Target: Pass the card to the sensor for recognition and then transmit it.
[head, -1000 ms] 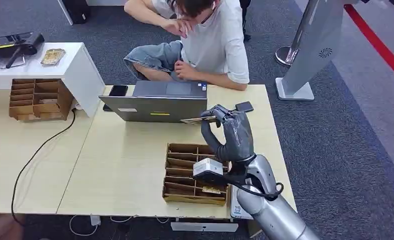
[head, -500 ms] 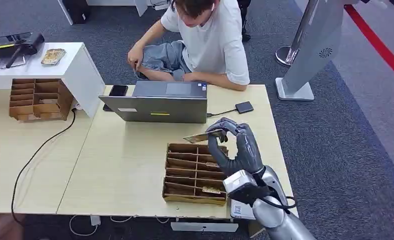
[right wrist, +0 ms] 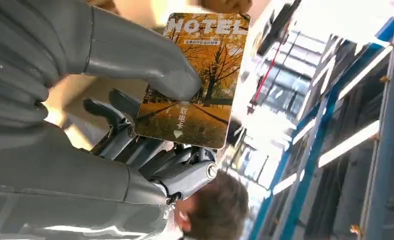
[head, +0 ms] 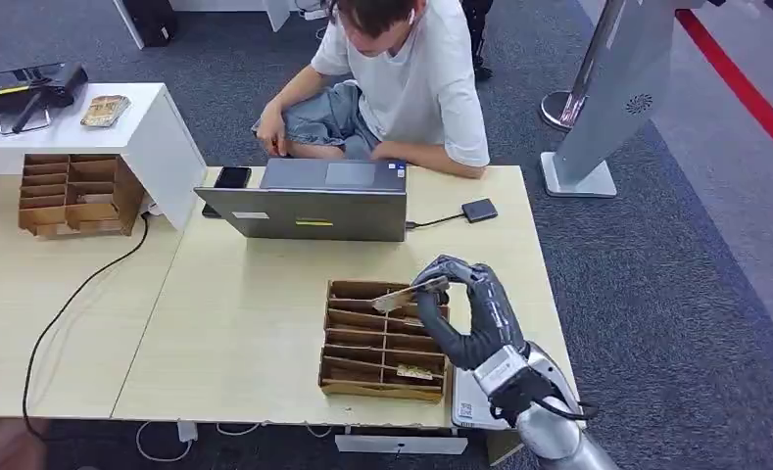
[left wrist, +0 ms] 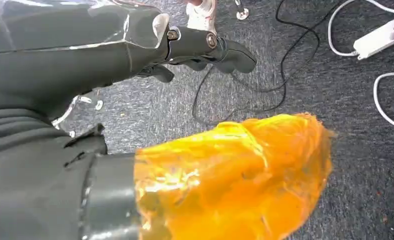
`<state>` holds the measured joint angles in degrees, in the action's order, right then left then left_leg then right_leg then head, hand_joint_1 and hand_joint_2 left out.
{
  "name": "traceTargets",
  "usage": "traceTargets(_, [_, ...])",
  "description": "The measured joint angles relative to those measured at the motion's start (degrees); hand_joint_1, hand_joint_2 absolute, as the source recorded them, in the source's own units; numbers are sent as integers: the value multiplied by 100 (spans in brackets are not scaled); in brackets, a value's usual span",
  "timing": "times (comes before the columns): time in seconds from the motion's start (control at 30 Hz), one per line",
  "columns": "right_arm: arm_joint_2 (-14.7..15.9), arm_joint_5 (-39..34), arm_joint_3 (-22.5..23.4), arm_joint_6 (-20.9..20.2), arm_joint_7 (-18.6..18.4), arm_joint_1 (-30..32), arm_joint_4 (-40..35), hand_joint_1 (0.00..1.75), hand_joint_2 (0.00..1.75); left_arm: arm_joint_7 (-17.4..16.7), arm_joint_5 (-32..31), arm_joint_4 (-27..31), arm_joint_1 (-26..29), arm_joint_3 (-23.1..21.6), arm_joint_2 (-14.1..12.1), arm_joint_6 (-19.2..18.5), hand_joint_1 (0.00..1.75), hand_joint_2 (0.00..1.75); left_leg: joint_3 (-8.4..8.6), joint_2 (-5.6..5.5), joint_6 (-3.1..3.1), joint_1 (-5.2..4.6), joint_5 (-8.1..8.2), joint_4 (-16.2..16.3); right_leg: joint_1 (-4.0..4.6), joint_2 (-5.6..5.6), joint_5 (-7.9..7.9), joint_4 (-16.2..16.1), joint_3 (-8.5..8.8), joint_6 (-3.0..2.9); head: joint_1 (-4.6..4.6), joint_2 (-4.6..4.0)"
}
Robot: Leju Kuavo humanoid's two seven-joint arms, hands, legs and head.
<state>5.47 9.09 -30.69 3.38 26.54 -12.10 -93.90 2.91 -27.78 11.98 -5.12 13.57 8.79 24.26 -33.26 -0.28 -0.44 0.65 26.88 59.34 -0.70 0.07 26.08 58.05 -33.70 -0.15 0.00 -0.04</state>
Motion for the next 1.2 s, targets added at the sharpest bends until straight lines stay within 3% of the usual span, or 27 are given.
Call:
traceTargets(0.23, [177, -818, 326, -940, 162, 589, -109, 175, 175, 28, -11, 0, 16, 101, -4, 15, 0, 0, -3, -2, 3, 0, 3, 0, 0, -3, 1, -3, -1, 1, 0, 0])
traceTargets(0.37, [214, -1003, 603, -1116, 245, 1027, -109, 175, 175, 70, -17, 0, 49, 138, -17, 24, 0, 0, -5, -1, 3, 0, 3, 0, 0, -3, 1, -3, -2, 1, 0, 0])
traceTargets(0.83, [216, -1237, 1224, -1410, 262, 1958, -96, 175, 175, 136, -20, 0, 104, 271, -37, 28, 0, 0, -9, -1, 0, 0, 5, -1, 0, -2, 1, -3, -4, 1, 0, 0])
traceTargets(1.2, [317, -917, 1383, -1307, -182, 2234, 219, 175, 175, 144, -72, 0, 116, 313, -44, 26, 0, 0, -11, 0, 0, 0, 5, -1, 0, -2, 1, -3, -5, 1, 0, 0])
